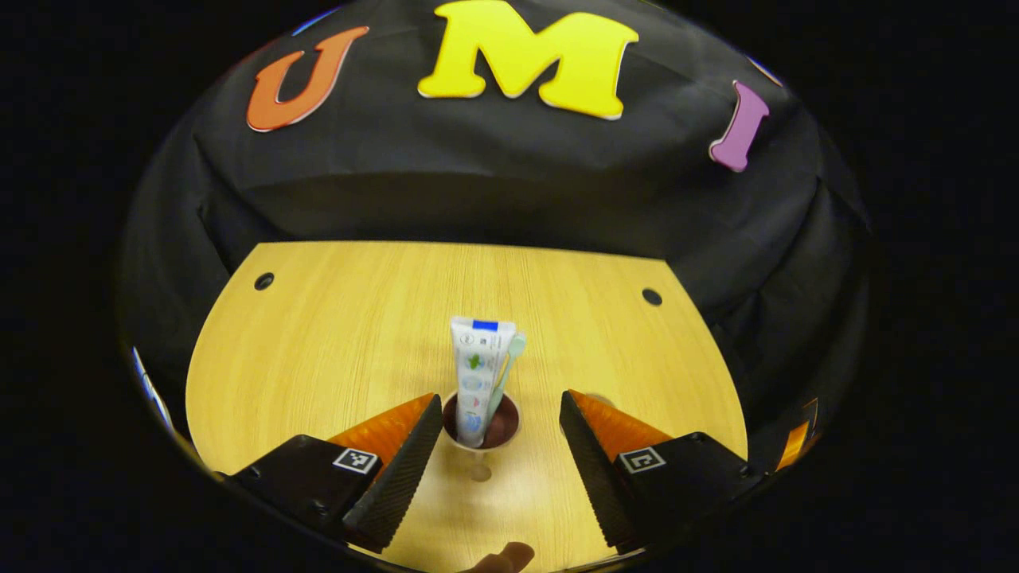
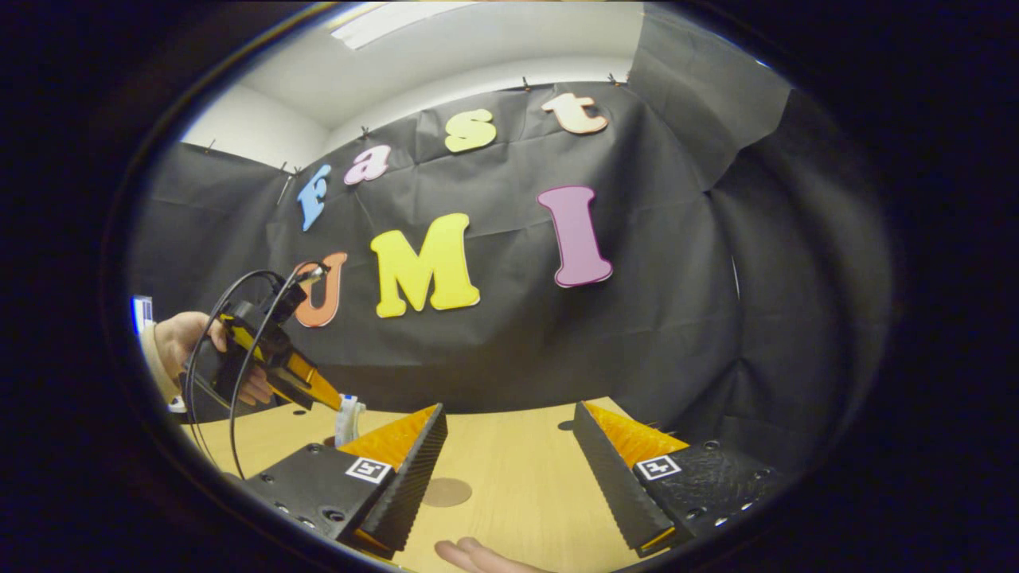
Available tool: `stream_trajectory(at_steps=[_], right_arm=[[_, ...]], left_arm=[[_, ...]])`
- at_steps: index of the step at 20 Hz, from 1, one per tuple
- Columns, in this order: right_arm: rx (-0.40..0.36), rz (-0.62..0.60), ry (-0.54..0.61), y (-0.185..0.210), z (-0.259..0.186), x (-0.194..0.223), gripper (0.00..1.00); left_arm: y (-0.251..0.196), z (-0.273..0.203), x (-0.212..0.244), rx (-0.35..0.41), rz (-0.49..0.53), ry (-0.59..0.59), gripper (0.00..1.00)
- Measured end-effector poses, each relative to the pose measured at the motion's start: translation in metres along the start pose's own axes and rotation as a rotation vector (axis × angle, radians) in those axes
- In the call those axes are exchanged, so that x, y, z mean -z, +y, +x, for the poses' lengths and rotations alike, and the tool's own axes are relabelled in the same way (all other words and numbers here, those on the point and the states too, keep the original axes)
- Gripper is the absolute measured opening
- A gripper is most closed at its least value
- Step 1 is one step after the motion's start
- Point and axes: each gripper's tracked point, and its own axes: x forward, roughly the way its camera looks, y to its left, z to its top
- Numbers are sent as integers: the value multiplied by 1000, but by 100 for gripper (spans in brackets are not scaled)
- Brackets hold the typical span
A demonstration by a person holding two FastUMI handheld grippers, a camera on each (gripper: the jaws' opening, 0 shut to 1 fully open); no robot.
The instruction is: Put the toothbrush and toothpaste on the desktop into the cup, then pick up the cup and place it on the coaster on the desktop.
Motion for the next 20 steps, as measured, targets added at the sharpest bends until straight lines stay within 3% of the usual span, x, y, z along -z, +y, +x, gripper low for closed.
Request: stream_trajectory(at_steps=[2,4,5,6,7,8,9,12,15,20], right_arm=[[1,0,16,-7,2,9,95],[3,-24,32,-7,3,14,92],[7,-50,34,-7,4,17,99],[9,-73,30,-5,4,18,95],[3,-92,26,-1,3,19,95],[-9,-108,24,6,2,21,95],[-18,-118,24,10,1,23,92],[-42,-134,28,25,0,30,95],[-58,-140,38,37,-1,37,95],[-72,-168,56,46,2,48,96]], left_arm=[[-6,9,16,8,-49,96,93],[-5,18,23,-18,-69,149,92],[-4,20,27,-35,-78,181,92],[-1,20,29,-60,-77,203,92],[1,20,29,-80,-64,215,99],[2,18,30,-99,-53,233,91],[2,14,31,-110,-44,252,91],[4,9,30,-151,-28,283,90],[1,19,36,-145,-20,349,89],[-7,39,30,-125,-70,419,75]])
